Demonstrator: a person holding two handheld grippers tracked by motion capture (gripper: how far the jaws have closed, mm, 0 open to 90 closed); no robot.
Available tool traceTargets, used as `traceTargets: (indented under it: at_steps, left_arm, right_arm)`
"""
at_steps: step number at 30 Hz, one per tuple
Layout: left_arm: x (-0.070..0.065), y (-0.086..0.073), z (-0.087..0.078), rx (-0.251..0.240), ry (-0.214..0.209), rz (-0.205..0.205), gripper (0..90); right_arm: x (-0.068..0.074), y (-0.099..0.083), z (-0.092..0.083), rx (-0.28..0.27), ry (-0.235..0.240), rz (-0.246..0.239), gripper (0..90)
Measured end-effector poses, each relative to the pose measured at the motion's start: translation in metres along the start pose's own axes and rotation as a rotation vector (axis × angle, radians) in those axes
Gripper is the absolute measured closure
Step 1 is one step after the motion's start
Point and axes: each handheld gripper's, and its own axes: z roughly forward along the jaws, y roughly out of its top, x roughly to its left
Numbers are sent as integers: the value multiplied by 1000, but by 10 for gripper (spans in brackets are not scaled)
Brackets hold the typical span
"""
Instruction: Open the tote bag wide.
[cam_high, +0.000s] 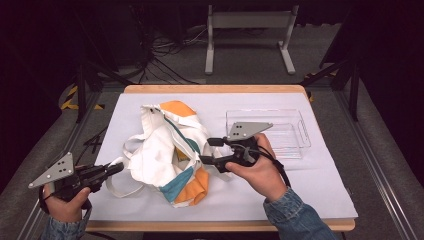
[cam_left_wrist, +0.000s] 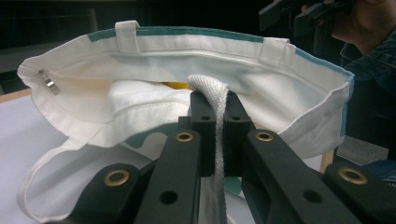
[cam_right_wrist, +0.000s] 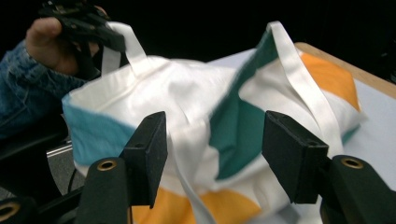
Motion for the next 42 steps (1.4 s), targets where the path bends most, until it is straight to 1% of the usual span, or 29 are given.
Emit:
traceTargets:
  at_steps: [3, 5, 7, 8, 9, 12, 13, 14, 16, 17, 18, 20, 22, 23, 24, 25, 27, 29, 31, 32, 33, 34, 35, 36, 37, 39, 40, 41, 42]
  left_arm:
    - [0, 0, 0, 0, -2, 0, 868]
    - [-1, 0, 0, 0, -3, 2, 869]
    - [-1, 0, 0, 1, -5, 1, 868]
    - [-1, 0, 1, -1, -7, 3, 868]
    - [-1, 0, 1, 0, -6, 4, 868]
    - [-1, 0, 1, 1, -9, 6, 868]
    - [-1, 0, 1, 4, -7, 13, 868]
    - [-1, 0, 1, 5, -6, 14, 868]
    - [-1, 0, 1, 10, -6, 12, 868]
    - [-1, 0, 1, 10, -6, 12, 868]
    - [-1, 0, 2, 9, -5, 14, 868]
    - [-1, 0, 2, 11, -8, 12, 868]
    - [-2, 0, 2, 13, -7, 14, 868]
    - [-2, 0, 2, 15, -8, 13, 868]
    - [-1, 0, 2, 15, -9, 14, 868]
    - [-1, 0, 2, 15, -7, 13, 868]
    - [-2, 0, 2, 13, -7, 13, 868]
    - [-1, 0, 2, 11, -6, 18, 868]
    - [-1, 0, 1, 10, -6, 17, 868]
    - [-1, 0, 1, 9, -8, 16, 868]
    - [-1, 0, 1, 9, -9, 16, 868]
    - [-1, 0, 1, 9, -9, 16, 868]
    - [-1, 0, 1, 8, -9, 16, 868]
    - [-2, 0, 1, 6, -11, 10, 868]
    - [-2, 0, 1, 4, -11, 11, 868]
    - [-2, 0, 0, 0, -6, 13, 868]
    - [-2, 0, -1, 0, -5, 10, 868]
    - [-1, 0, -2, -5, 1, 18, 868]
    - [-1, 0, -3, -11, 4, 12, 868]
  right_arm:
    - [3, 10, 13, 9, 1, -10, 410]
    - [2, 15, 22, 16, 10, -23, 421]
    - [1, 17, 25, 18, 12, -23, 421]
    - [0, 21, 36, 9, -19, 5, 408]
    - [-1, 22, 40, 14, -32, 9, 403]
    - [-2, 24, 50, 28, -43, 15, 389]
    - [-3, 24, 53, 28, -49, 17, 373]
    - [-2, 25, 58, 29, -53, 31, 363]
    - [-2, 26, 64, 33, -64, 31, 348]
    - [-2, 26, 64, 33, -64, 31, 348]
    - [-2, 27, 70, 42, -82, 18, 345]
    - [-3, 27, 76, 61, -97, 17, 358]
    - [-4, 27, 80, 86, -117, 6, 395]
    - [-5, 26, 82, 103, -128, -9, 424]
    - [-5, 25, 84, 111, -137, 4, 474]
    - [-5, 24, 86, 119, -130, 14, 552]
    - [-7, 23, 88, 125, -112, 6, 637]
    - [-7, 23, 89, 124, -120, -14, 670]
    - [-6, 24, 89, 128, -135, -33, 724]
    - [-5, 24, 88, 135, -139, -24, 754]
    - [-5, 25, 87, 157, -137, 0, 771]
    - [-5, 25, 87, 157, -137, 0, 771]
    - [-6, 25, 86, 170, -142, 8, 808]
    - [-6, 26, 85, 169, -137, 13, 829]
    - [-5, 26, 84, 171, -144, 18, 848]
    - [-5, 28, 80, 170, -159, 1, 866]
    - [-5, 29, 78, 162, -163, 3, 868]
    - [-5, 29, 77, 156, -166, 4, 869]
    - [-5, 31, 73, 148, -176, 1, 869]
